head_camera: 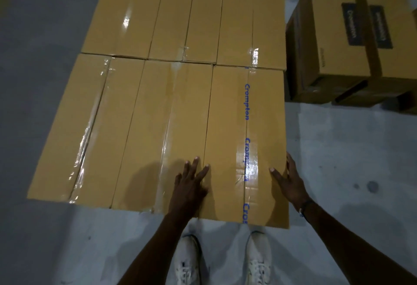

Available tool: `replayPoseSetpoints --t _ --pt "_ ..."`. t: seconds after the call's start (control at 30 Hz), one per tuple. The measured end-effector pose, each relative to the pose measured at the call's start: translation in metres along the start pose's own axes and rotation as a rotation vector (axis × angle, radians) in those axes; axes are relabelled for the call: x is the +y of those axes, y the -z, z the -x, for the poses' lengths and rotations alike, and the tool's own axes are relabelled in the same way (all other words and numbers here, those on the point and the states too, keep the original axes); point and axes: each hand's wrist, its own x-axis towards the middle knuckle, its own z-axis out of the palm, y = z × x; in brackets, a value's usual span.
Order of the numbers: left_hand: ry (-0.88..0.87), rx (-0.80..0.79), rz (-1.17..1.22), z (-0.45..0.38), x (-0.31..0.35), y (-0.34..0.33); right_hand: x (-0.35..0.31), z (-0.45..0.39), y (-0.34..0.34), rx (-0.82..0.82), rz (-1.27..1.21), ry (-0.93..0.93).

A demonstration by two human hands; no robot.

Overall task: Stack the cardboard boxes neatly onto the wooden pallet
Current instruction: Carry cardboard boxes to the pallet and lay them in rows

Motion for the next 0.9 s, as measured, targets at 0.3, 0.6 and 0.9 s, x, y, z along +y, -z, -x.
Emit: replayPoseSetpoints --t 0.3,0.6,0.9 --pt "-0.12 -0.111 -0.024 0.046 -0.015 -0.005 0.03 0.055 -0.008 0.002 0.009 -0.068" --pt "-0.164 0.043 -0.205 0.048 -0.02 -0.022 0.054 0.065 -0.022 0.078 0.03 0.004" --pt "-0.212 0.055 -0.256 0.047 -0.023 -0.024 0.049 0.067 -0.025 0.09 0.07 -0.003"
